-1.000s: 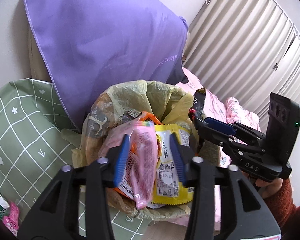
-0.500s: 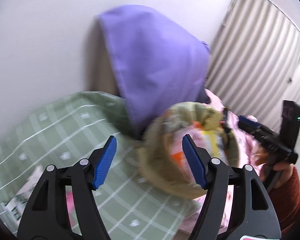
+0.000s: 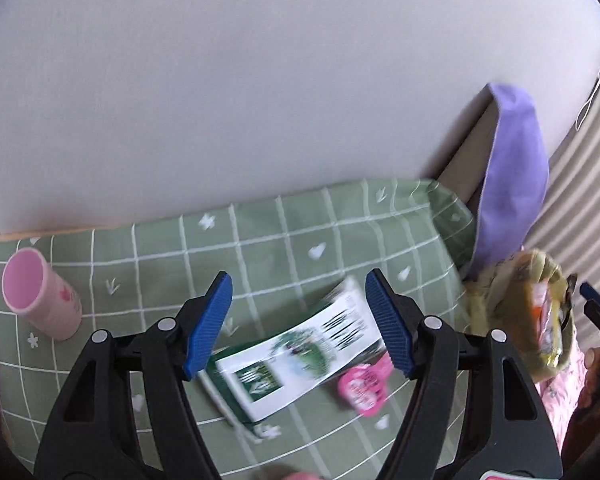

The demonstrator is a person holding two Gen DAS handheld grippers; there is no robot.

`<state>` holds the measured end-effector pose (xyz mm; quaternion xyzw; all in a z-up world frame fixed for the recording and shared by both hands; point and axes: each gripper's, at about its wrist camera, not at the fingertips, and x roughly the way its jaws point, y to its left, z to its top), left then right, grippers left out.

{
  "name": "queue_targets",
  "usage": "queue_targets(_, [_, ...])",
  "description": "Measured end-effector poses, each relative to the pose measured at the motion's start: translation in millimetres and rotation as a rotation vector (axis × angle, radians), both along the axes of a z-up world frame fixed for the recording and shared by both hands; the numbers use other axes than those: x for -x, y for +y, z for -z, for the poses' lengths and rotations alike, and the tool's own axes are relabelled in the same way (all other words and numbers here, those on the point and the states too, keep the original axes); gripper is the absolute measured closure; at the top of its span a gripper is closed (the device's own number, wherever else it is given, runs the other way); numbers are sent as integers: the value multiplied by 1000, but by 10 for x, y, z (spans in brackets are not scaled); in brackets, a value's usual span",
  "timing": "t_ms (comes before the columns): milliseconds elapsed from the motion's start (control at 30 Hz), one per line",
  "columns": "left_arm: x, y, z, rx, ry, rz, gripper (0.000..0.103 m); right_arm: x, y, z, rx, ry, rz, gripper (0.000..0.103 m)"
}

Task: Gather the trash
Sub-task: 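Move both tools back over the table toward the milk carton and pink candy, then grasp the green milk carton with the left tool while the right tool grasps the pink lollipop candy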

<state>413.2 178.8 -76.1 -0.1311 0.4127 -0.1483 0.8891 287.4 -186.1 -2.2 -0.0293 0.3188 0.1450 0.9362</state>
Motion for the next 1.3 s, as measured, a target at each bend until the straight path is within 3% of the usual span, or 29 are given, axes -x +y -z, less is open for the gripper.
queue_targets(133, [-9,-118,163,-64,21,78,37,-95,405,220,-29,53,-59,49])
queue_targets(200, [-13,-87,156,-37,30,57,37,-142,645,474,-53,118,-100,49])
queue_targets(267, [-32,-49,172,5,38,10,37,-191,916,766,-14,186,-134,49])
queue_targets(400, [-10,44,144,-55,27,-33,37,-278,1404,1199,-9,247,-210,49])
queue_targets(500, [16,104,81,-115,6,-49,37,-367,1716,1329,22,239,-241,49])
queue_targets(600, [29,111,46,-130,-7,-40,37,-461,2013,1400,112,193,-255,49])
queue_targets(667, [32,90,48,-143,-11,-22,37,-533,2086,1468,122,215,-269,49])
queue_targets(900, [-65,-22,146,-117,9,52,37,-567,1720,1575,159,254,-152,49])
queue_targets(1100, [-192,-348,302,-108,60,263,35,-482,1175,1590,132,282,-52,49])
queue_targets(1200, [-230,-673,381,-230,71,415,34,-412,989,1596,78,306,-29,49])
queue_targets(1300, [-256,-909,469,-340,85,505,34,-341,849,1597,27,316,-17,49])
